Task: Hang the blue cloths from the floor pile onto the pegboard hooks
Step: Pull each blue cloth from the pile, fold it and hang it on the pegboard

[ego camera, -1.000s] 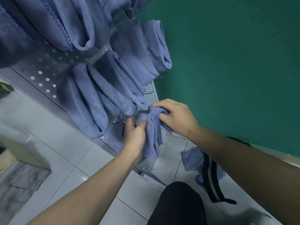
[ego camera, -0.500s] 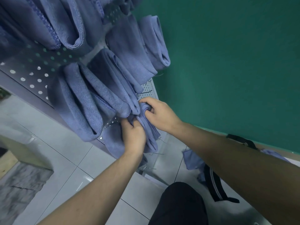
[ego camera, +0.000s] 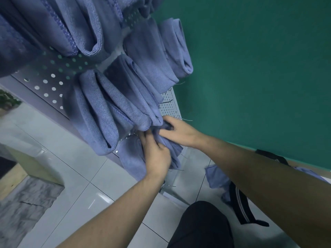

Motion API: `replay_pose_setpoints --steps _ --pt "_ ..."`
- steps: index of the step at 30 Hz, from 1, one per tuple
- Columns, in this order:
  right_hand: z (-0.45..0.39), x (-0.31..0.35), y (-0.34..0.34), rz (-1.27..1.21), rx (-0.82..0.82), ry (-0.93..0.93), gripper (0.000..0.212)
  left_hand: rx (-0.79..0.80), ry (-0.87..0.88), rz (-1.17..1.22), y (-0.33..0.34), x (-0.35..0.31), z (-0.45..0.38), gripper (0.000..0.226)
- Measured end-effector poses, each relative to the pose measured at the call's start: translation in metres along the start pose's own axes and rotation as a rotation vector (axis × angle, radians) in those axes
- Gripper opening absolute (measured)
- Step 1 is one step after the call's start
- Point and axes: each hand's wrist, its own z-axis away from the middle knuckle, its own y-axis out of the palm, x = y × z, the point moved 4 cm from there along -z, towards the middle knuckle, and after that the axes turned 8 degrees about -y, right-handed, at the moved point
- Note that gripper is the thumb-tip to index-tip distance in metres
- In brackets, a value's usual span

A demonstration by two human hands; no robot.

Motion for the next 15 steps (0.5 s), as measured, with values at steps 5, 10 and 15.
replay_pose_setpoints --steps 5,10,15 --pt "-0.003 0.008 0.004 0.165 -0.104 -0.078 0.039 0.138 0.029 -0.019 0.001 0.018 0.02 0.088" --pt "-0.01 0.012 0.017 0.229 -0.165 -0.031 0.04 0.133 -0.127 0.075 -0.001 0.022 0.016 0.095" --pt "0.001 0.007 0.017 -0.009 -0.158 -0.017 0.021 0.154 -0.206 0.269 -0.001 0.015 0.018 0.091"
